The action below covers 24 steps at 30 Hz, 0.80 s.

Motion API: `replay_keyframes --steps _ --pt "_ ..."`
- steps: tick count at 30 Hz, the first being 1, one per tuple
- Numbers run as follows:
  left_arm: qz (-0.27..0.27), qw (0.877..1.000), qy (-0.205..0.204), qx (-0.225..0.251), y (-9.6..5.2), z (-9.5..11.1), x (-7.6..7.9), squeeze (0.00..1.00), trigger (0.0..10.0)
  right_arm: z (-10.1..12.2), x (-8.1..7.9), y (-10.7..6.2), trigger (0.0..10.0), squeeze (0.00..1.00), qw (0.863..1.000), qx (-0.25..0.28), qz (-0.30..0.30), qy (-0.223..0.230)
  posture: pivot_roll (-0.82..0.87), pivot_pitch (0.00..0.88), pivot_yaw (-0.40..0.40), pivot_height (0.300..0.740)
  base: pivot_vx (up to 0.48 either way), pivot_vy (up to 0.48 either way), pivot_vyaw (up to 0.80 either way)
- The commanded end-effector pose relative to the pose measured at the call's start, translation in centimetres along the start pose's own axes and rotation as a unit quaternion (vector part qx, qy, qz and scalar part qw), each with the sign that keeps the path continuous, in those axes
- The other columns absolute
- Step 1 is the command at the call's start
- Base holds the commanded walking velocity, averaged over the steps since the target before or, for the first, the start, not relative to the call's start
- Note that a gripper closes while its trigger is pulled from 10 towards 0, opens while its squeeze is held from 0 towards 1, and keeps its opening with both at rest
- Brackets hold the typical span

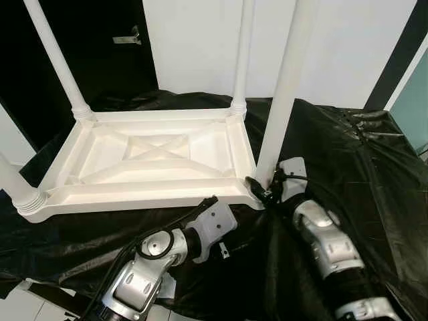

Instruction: Building children table

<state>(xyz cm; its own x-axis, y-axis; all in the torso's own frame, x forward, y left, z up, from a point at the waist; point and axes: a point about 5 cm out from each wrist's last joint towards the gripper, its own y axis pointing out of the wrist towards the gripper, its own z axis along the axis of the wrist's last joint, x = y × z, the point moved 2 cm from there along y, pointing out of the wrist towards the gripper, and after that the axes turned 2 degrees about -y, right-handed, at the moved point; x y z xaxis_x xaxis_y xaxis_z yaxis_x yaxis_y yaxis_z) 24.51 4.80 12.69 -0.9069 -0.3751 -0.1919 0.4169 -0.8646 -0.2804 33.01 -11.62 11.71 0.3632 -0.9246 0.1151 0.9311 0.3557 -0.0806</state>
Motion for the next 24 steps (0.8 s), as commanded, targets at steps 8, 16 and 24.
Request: replay_keyframes --steps 8,16,24 --pt "-0.008 1.0 -0.001 -0.002 -0.2 0.0 0.3 0.0 10.0 -1.6 -0.1 -0.6 10.0 0.0 0.984 -0.043 -0.171 0.041 -0.02 0.0 -0.031 0.74 0.0 0.0 0.0" --pt "-0.009 1.0 0.0 -0.005 -0.2 0.0 0.3 0.0 10.0 -0.7 -0.9 -0.7 10.0 0.0 0.985 -0.026 -0.163 0.05 -0.01 0.0 -0.029 0.74 0.0 0.0 0.0" --pt "-0.008 1.0 -0.002 -0.004 -0.2 0.1 0.4 0.0 10.0 0.9 -2.0 -0.7 10.0 1.0 0.99 0.02 -0.124 0.063 -0.01 0.0 -0.032 0.74 0.0 0.0 0.0"
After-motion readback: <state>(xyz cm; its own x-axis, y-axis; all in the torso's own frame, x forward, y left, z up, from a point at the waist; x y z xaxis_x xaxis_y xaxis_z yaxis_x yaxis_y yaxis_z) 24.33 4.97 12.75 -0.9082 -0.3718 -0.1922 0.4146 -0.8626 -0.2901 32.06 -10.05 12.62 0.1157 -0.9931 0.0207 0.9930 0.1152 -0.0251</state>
